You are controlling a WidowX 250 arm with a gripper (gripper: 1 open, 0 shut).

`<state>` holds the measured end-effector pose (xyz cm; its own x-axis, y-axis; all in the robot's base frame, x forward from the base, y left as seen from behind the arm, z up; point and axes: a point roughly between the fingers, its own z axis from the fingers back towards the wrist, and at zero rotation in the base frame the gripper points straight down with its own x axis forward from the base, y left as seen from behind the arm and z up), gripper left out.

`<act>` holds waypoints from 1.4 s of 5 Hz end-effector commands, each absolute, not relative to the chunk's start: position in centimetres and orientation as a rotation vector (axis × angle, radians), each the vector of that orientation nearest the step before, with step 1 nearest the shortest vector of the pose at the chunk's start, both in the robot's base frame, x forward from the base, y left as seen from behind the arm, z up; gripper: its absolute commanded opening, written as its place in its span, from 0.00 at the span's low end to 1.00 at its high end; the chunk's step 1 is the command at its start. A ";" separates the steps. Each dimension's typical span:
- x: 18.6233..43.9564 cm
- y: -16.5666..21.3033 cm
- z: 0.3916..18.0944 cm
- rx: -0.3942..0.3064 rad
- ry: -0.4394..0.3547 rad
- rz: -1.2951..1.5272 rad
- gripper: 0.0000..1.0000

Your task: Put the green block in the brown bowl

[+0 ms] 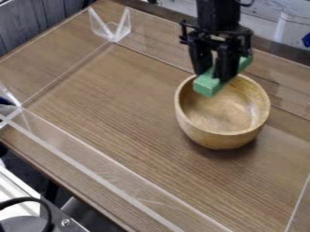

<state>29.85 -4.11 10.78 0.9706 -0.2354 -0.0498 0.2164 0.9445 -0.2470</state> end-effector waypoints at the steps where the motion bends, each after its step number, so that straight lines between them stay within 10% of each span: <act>1: 30.1 -5.1 12.9 -0.235 -0.005 -0.258 0.00; 7: 30.5 -6.1 10.2 -0.199 0.032 -0.287 0.00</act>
<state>30.02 -5.98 9.03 0.9589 -0.2795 -0.0482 0.2637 0.9412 -0.2110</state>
